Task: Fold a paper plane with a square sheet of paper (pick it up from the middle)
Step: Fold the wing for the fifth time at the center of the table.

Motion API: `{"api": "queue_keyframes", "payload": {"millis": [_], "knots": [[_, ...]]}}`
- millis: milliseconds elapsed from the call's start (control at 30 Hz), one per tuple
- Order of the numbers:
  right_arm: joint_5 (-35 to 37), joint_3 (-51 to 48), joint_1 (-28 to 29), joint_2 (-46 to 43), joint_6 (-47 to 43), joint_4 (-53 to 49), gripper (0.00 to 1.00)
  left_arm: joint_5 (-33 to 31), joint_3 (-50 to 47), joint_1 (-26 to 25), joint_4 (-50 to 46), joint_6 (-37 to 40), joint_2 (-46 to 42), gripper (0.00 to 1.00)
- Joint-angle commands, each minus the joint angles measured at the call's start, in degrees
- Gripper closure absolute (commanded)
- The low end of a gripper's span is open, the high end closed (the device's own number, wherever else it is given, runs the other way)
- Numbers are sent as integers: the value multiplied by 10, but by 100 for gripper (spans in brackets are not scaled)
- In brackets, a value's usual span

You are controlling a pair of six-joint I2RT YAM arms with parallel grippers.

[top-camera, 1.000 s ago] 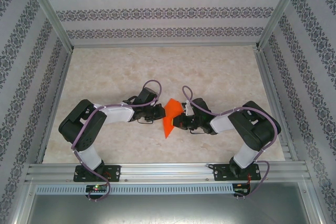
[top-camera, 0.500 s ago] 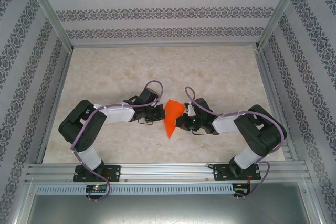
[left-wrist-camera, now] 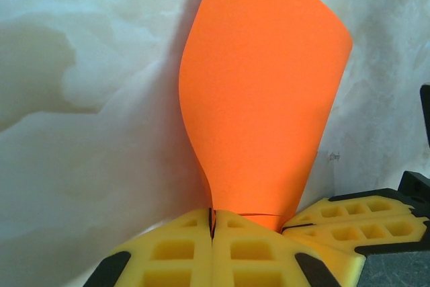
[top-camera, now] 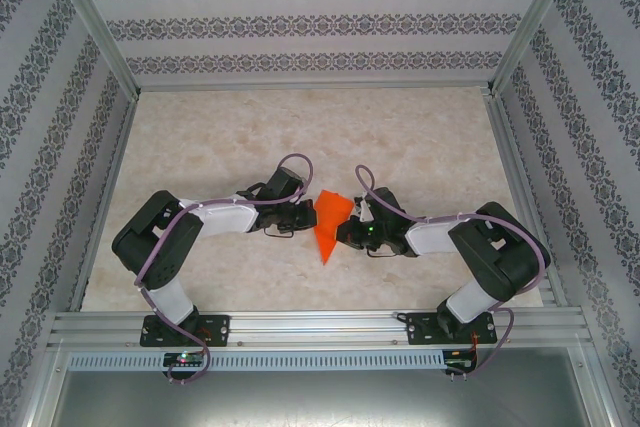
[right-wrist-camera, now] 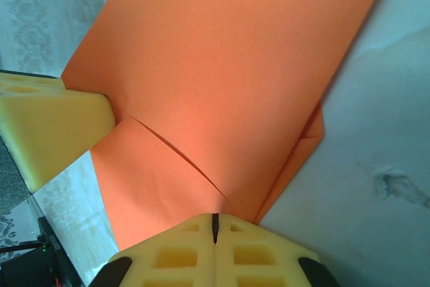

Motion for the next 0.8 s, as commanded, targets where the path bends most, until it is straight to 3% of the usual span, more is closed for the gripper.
{"api": "queue_keyframes", "payload": {"millis": [0, 533, 767], "knots": [[45, -12, -8, 2, 12, -53, 100, -4, 3, -10, -9, 12, -19, 100], [50, -11, -9, 5, 17, -63, 100, 14, 41, -43, -23, 12, -6, 95], [47, -15, -9, 4, 16, -57, 100, -22, 54, -44, -60, 31, 7, 90]]}}
